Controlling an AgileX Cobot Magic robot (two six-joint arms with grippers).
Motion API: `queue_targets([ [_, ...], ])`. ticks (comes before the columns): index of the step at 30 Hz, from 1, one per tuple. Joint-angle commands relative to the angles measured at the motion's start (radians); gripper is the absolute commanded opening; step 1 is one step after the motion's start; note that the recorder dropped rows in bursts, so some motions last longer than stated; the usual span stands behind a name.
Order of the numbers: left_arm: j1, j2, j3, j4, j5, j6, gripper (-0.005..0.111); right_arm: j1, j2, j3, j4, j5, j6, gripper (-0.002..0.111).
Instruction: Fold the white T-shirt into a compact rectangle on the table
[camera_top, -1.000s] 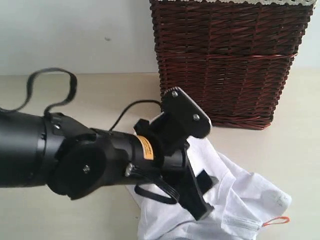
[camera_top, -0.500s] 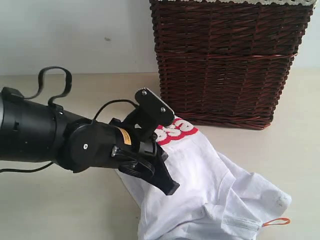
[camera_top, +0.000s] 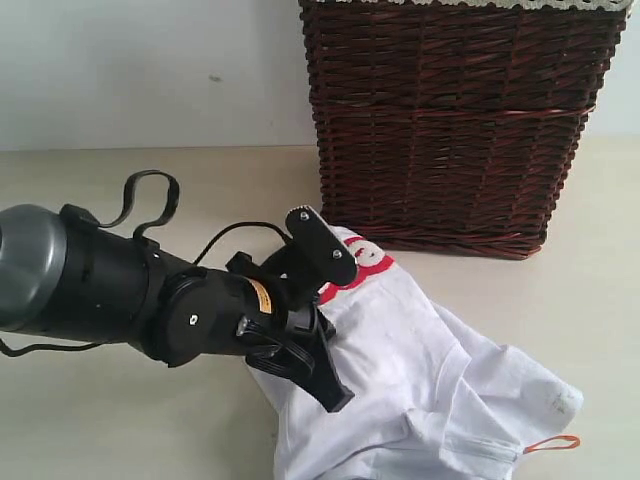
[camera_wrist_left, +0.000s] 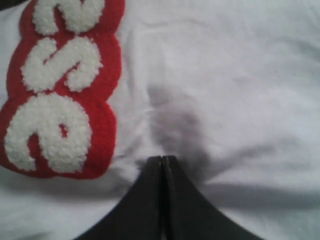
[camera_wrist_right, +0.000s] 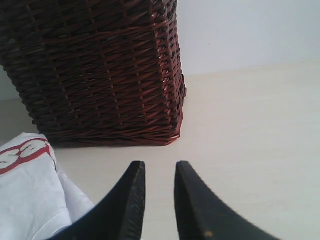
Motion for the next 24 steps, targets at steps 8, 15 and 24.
queue_targets([
  [8,0.0,0.025,-0.011,0.001,0.279,0.041,0.0,0.002,-0.005,0.005,0.001,-0.005,-0.001,0.021],
  [15,0.0,-0.032,-0.011,-0.023,0.443,0.079,0.0,0.002,-0.005,0.005,0.001,-0.005,-0.001,0.021],
  [24,0.047,-0.23,-0.07,-0.041,0.25,0.093,0.0,0.002,-0.005,0.005,0.001,-0.005,-0.001,0.021],
])
